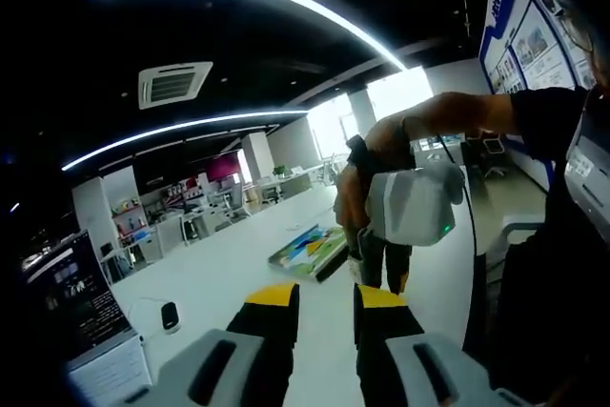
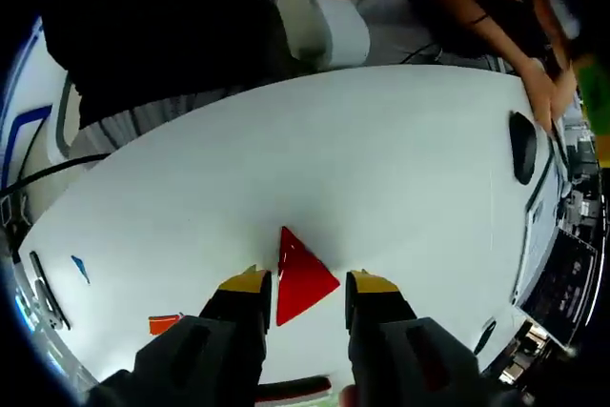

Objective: Pick up the tangram pieces one by one and place each piece onto its matching region on the pattern sheet, fitting the shapes together until the outline on the sheet is completely filled by the tangram pieces

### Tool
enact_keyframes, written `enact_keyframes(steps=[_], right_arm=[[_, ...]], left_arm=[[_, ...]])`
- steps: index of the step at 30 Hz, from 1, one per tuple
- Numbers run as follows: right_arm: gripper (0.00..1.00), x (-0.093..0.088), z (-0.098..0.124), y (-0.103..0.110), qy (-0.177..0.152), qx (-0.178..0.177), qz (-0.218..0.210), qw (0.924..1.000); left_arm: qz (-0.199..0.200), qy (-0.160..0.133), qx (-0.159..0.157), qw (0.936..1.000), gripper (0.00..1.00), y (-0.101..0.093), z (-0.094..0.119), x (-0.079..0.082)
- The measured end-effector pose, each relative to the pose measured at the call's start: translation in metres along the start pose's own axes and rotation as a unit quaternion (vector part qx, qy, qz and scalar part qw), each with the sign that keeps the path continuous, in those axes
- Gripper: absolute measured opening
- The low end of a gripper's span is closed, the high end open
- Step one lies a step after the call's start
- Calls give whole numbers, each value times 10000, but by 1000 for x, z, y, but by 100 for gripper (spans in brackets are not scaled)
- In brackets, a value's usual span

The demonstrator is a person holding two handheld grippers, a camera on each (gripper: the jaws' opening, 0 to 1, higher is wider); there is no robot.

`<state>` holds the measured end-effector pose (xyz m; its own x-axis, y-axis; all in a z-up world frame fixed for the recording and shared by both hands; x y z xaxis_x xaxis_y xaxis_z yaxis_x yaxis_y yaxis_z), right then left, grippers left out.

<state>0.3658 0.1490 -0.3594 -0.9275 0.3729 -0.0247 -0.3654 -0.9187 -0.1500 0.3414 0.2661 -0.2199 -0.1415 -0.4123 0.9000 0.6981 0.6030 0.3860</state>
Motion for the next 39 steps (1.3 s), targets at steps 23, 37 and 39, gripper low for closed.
enact_keyframes(steps=[23, 37, 39], right_arm=[[32, -12, -8, -7, 4, 716, -926, 9931], [28, -13, -5, -4, -76, 704, -1159, 9907], [28, -13, -5, -4, -89, 689, -1143, 9910]], left_arm=[[-29, 2, 0, 10000, 25, 1, -2, 1], [-43, 1, -14, 10000, 25, 0, -4, 3], [-47, 9, -12, 10000, 25, 0, -4, 2]])
Point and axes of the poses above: the point that each gripper's makers call its tool centre point, and the gripper's own axes: z roughly backward along the fingers, y roughly to its left, x roughly out of its top, the point moved 1 cm from there along z, roughly backward along the fingers, and after that the axes turned 7 degrees about -z, right-handed, at the moved point
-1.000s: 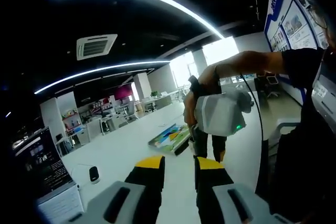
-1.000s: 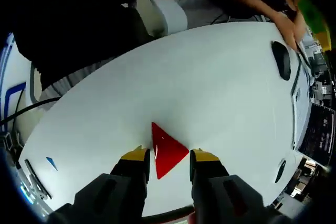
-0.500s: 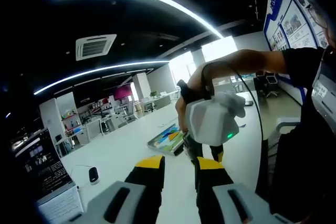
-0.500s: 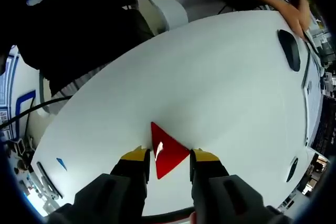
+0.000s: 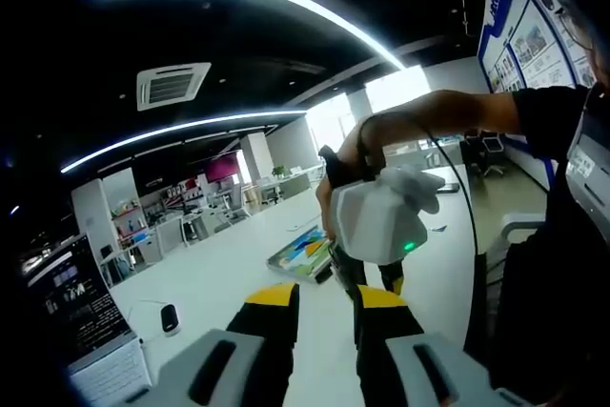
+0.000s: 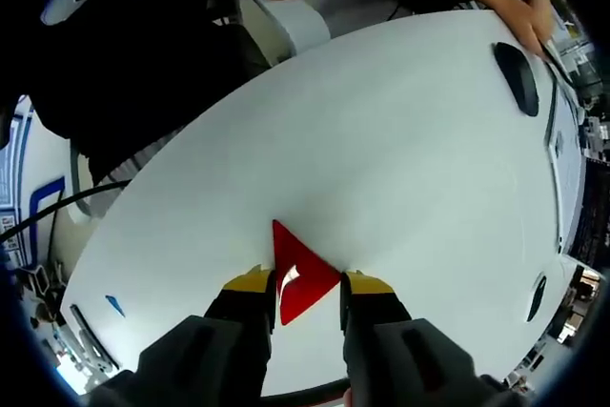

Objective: Pick up the tangram pieces one by one and place each piece onto its matching region on the pattern sheet, fitting the shapes together until the outline on the sheet is completely filled by the tangram pieces

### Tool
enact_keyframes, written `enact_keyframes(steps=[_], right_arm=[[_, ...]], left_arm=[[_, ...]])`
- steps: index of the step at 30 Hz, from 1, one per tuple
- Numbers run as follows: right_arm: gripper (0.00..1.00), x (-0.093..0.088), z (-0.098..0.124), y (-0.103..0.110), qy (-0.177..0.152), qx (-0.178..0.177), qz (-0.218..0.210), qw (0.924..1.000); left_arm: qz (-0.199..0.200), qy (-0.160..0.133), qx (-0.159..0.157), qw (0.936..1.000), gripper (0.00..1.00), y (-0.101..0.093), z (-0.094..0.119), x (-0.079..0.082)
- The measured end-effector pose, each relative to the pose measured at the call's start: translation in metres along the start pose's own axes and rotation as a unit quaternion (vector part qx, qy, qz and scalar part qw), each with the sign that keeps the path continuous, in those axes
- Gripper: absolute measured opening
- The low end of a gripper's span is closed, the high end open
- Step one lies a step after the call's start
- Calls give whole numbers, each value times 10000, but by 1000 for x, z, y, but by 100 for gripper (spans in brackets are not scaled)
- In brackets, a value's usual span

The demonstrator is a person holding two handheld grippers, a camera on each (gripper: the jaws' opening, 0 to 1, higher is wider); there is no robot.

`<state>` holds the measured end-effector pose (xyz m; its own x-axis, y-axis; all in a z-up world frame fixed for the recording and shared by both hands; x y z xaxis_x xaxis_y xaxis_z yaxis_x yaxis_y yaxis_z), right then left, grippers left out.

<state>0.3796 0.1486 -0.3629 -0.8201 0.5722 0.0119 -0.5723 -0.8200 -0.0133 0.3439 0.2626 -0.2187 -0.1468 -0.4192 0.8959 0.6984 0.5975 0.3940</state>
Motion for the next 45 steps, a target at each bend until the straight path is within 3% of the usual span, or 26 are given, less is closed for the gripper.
enact_keyframes(steps=[4, 12, 20, 26, 34, 45], right_arm=[[28, -16, 1, -4, 205, -97, -109, 9997], [28, -46, 20, -16, 244, -451, -582, 9970], [28, -90, 49, -38, 437, -1036, -1156, 9869], [28, -137, 65, -56, 859, -1504, -1611, 9716], [28, -173, 63, -65, 1388, -1750, -1648, 9607], [28, -195, 53, -75, 1488, -1819, -1643, 9580]], left_arm=[[10, -9, 8, 10000, 25, 0, 1, 0], [42, -6, 17, 10000, 25, 1, 1, -1], [40, -2, 13, 10000, 25, 0, 1, 0], [37, -5, 8, 10000, 25, 0, 1, 0], [32, 0, 16, 10000, 25, 1, 0, -1], [48, -28, -72, 10000, 25, -3, 0, -2]])
Point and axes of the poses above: the point that each gripper's makers call its tool centre point, and the gripper's own axes: z roughly backward along the fingers, y roughly to its left, x roughly out of its top, the point moved 1 cm from there along z, roughly backward along the fingers, and after that the axes turned 7 degrees about -z, right-handed, at the moved point
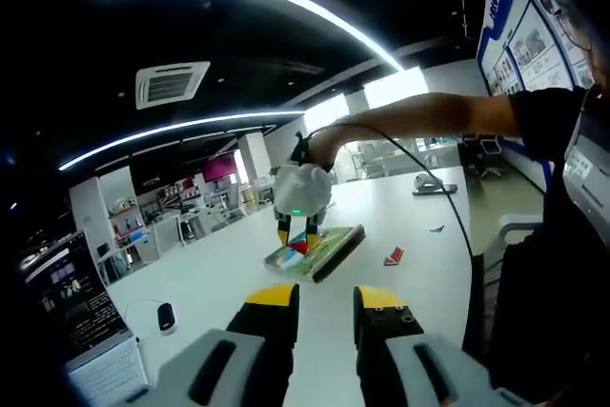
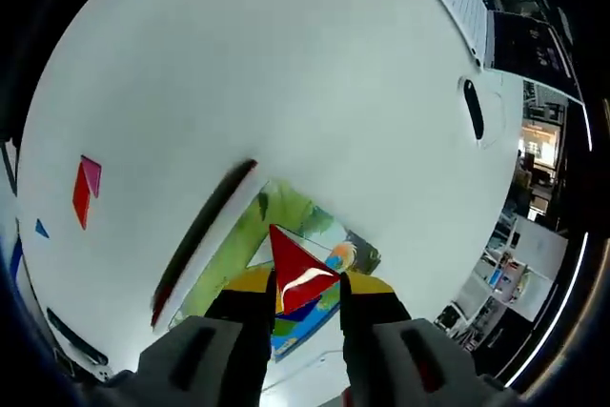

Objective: Pick up the tangram pieces one by one and place each piece onto its matching region on the pattern sheet, fitting the shapes together until the outline on the sheet is completely filled by the tangram pieces

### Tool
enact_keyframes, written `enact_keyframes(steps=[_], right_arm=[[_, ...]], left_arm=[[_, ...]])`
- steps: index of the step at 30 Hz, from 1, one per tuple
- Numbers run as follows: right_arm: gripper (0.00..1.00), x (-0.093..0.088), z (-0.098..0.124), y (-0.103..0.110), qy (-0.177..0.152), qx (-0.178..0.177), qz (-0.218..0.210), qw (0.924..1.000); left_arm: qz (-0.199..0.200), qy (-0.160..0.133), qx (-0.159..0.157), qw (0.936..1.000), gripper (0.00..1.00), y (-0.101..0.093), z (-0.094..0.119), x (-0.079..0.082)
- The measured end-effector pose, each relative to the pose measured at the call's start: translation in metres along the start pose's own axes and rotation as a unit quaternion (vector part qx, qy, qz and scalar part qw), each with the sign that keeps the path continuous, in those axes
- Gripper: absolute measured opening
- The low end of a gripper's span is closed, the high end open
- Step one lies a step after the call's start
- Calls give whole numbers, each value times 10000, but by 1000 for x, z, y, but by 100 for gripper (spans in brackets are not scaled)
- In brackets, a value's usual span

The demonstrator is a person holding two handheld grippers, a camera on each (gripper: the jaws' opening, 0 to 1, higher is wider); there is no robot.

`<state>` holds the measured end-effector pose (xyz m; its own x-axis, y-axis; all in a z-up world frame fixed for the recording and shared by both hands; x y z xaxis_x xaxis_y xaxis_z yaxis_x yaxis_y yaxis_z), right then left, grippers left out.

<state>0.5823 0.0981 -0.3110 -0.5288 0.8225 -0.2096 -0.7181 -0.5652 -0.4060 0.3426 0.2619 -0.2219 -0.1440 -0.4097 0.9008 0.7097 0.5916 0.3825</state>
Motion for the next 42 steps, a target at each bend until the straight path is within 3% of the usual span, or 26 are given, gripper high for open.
enact_keyframes(steps=[4, 13, 42], right_arm=[[28, 0, -8, -3, -28, -24, -40, 10000], [28, -3, -17, 1, 187, -67, 317, 9993], [28, -5, -30, -3, 390, -100, 482, 9980]], left_arm=[[24, 28, 27, 10000, 25, 2, 0, -2], [21, 10, 66, 10000, 25, 3, 2, -1], [-13, 15, 76, 10000, 25, 4, 2, 1]])
Point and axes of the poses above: the point that each gripper's makers call its tool centre point, and the gripper's own axes: z roughly backward along the fingers, y roughly to its left, x roughly out of its top, the point moved 1 cm from there along z, roughly backward along the fingers, and after that the axes turned 7 degrees about -z, right-handed, at the moved point
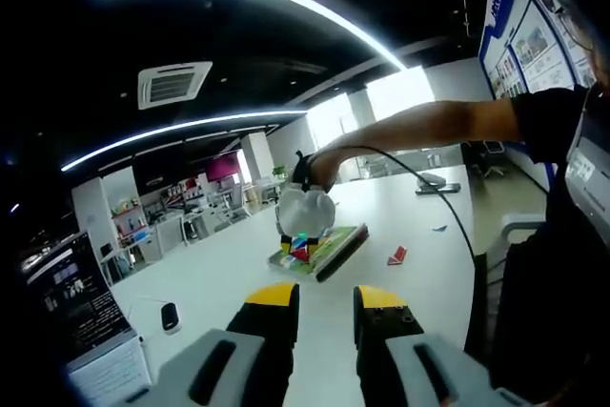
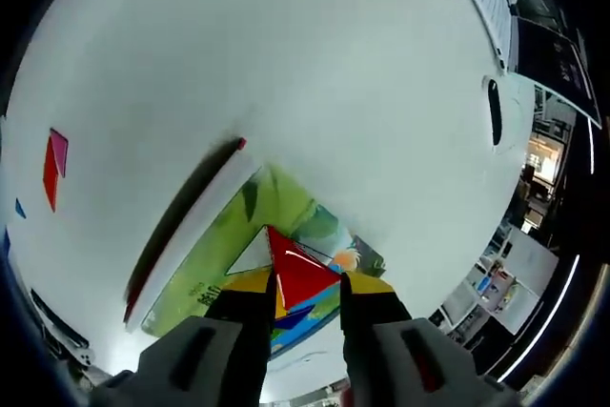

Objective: Pick up the tangram pieces one by one and place each piece onto its matching region on the pattern sheet, fitting the shapes together until the outline on the sheet is completely filled by the tangram pieces

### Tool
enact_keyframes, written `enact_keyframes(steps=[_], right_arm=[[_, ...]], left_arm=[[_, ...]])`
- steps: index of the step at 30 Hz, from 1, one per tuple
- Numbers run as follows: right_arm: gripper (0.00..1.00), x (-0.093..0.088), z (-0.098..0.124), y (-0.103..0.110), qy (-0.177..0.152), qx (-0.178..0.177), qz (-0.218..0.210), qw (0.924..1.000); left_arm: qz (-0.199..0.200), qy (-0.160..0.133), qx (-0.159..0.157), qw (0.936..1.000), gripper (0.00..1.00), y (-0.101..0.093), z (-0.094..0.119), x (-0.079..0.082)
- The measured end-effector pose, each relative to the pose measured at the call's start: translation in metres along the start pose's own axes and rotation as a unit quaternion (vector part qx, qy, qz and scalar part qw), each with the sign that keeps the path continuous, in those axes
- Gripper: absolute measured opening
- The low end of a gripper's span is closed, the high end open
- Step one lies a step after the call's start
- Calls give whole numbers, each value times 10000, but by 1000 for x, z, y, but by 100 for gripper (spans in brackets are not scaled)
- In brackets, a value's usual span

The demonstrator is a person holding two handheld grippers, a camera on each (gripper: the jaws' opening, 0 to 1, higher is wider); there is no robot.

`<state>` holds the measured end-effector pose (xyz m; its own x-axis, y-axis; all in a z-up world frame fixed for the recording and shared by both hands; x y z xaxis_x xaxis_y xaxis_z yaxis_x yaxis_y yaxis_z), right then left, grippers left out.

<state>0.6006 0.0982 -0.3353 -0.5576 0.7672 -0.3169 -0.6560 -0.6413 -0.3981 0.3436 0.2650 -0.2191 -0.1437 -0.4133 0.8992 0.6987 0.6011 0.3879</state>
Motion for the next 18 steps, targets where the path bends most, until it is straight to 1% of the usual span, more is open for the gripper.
enact_keyframes(steps=[6, 11, 18], right_arm=[[28, -1, -1, -1, 79, 13, 95, 9999], [28, 2, -1, 0, 29, 28, 55, 10000], [28, 2, -1, 0, 60, 43, 67, 10000]], left_arm=[[-1, -8, 12, 10000, 25, 1, 1, 0], [1, -1, 14, 10000, 25, 1, 1, -1], [-9, -7, 6, 10000, 25, 0, 1, 0]])
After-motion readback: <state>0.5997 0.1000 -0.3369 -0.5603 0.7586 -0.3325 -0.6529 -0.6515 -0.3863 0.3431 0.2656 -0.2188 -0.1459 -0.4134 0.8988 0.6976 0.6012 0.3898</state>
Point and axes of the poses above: the point that each gripper's makers call its tool centre point, and the gripper's own axes: z roughly backward along the fingers, y roughly to its left, x roughly out of its top, the point moved 1 cm from there along z, roughly backward along the fingers, and after that the axes turned 7 degrees about -z, right-handed, at the moved point
